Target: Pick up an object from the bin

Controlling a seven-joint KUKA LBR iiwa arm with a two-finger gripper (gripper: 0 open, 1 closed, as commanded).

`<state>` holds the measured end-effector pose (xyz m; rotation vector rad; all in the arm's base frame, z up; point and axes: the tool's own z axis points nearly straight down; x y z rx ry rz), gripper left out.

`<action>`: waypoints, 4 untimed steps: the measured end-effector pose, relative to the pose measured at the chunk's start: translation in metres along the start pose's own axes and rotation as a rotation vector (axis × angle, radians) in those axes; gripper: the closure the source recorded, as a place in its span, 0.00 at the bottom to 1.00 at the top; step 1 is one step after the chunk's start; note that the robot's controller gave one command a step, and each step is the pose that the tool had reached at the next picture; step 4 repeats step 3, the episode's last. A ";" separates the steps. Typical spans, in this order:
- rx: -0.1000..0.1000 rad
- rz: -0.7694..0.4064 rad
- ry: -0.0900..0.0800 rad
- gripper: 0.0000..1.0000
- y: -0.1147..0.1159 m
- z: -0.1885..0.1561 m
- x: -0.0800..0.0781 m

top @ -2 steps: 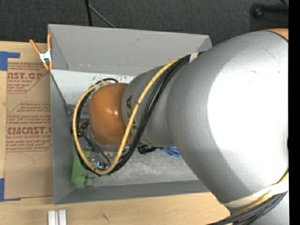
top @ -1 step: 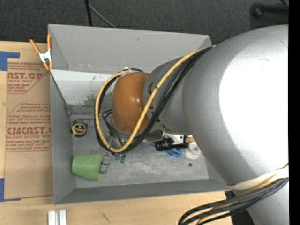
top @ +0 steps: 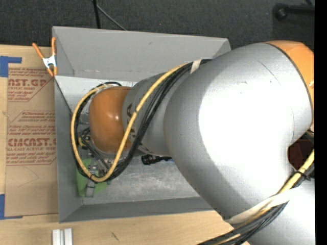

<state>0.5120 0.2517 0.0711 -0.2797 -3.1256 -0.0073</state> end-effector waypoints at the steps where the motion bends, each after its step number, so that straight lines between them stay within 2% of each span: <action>1: -0.004 -0.001 -0.002 0.00 0.002 -0.002 0.000; 2: -0.007 -0.002 -0.003 1.00 0.004 -0.004 -0.001; 3: 0.001 -0.003 -0.008 1.00 0.005 -0.055 -0.001; 4: 0.001 -0.003 -0.008 1.00 0.005 -0.055 -0.001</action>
Offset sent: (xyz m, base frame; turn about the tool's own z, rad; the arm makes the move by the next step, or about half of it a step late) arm 0.0000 0.0000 0.0000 0.0000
